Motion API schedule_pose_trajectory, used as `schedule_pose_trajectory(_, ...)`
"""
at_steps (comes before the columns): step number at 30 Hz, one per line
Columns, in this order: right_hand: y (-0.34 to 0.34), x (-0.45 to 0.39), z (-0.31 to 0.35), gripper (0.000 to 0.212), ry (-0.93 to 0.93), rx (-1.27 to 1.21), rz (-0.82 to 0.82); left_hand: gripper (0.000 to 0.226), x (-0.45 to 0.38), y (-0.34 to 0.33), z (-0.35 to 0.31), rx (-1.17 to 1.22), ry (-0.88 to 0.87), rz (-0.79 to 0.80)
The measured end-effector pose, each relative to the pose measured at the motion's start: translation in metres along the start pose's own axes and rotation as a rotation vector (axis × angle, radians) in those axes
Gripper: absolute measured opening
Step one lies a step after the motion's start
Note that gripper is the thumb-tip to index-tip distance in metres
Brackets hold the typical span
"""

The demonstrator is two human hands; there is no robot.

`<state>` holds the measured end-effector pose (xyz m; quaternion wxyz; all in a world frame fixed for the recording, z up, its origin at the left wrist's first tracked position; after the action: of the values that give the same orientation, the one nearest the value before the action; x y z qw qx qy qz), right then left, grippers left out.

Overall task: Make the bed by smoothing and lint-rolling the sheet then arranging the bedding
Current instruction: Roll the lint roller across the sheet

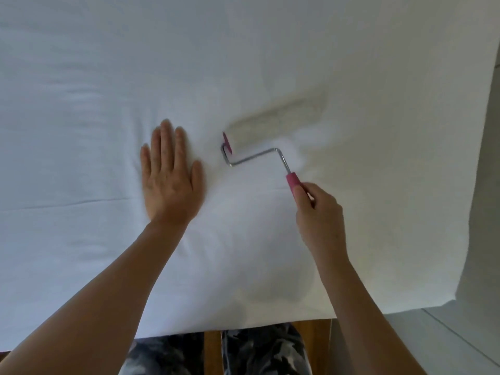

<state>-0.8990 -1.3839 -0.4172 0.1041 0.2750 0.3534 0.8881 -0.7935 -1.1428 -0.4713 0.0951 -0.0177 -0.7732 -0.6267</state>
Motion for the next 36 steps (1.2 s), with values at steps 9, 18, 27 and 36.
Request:
schedule_pose_trajectory(9,-0.024,-0.153,0.105,0.042,0.136,-0.026,0.004,0.063,-0.002,-0.004,0.001,-0.014,0.012,0.012)
schedule_pose_trajectory(18,-0.019,-0.088,0.055,0.045,0.103,0.012,-0.003,0.061,-0.004,-0.003,-0.001,0.018,0.009,-0.013)
schedule_pose_trajectory(27,0.009,0.092,-0.078,0.028,-0.162,0.084,0.138,0.062,-0.003,-0.001,-0.003,0.007,0.006,-0.020)
schedule_pose_trajectory(36,-0.012,-0.032,0.003,0.038,0.020,-0.022,0.022,0.062,-0.003,-0.003,-0.002,0.024,0.014,-0.028)
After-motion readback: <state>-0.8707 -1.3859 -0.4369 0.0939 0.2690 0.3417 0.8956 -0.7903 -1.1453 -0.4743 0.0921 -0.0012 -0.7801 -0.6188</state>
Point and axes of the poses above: each hand's wrist, its own x-axis away from the middle knuckle, its own y-axis out of the back of the hand, z = x × y, the point moved 9 cm from there along -x, towards the middle knuckle, and after that the axes turned 15 degrees about y, right-handed, at the moved point
